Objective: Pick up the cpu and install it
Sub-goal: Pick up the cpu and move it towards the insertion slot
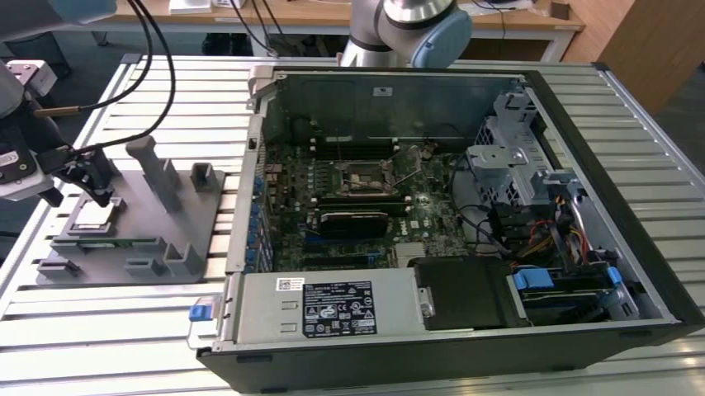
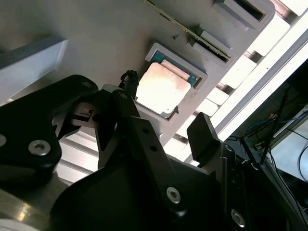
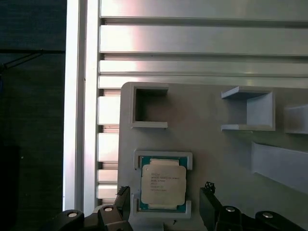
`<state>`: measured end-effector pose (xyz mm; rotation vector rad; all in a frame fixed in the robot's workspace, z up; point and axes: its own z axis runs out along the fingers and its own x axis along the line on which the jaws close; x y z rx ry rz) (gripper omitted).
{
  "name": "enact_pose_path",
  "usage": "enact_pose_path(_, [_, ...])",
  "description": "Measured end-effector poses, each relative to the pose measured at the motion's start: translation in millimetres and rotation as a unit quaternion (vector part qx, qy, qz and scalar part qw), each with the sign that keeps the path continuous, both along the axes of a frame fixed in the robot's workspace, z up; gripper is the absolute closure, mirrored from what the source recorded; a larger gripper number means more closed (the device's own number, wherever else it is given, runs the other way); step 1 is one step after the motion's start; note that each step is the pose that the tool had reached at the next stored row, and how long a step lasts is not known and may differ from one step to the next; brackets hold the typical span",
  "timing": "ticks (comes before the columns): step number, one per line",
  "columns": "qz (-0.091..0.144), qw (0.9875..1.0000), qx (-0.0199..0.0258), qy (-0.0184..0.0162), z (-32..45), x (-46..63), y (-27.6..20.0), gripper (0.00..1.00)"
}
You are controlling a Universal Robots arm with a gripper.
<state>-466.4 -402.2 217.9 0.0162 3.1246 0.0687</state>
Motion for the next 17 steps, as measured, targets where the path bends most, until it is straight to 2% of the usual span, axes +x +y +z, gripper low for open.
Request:
enact_pose_path(2, [0.0,1.0,-0.0008,-0.0002,-1.5,0.0,0.0,0.32])
enact_pose_path(4, [0.0,1.0,-0.0038,-0.0002,-4.6,-0.5,0.3,0.32])
enact_pose_path(8, [-0.006,1.0,-0.0042,-0.0002,-10.1,-0.4,2.1,0.32])
enact_pose_path(17, [-0.007,1.0,-0.0042,-0.0003,-19.5,-0.5,2.2,0.32])
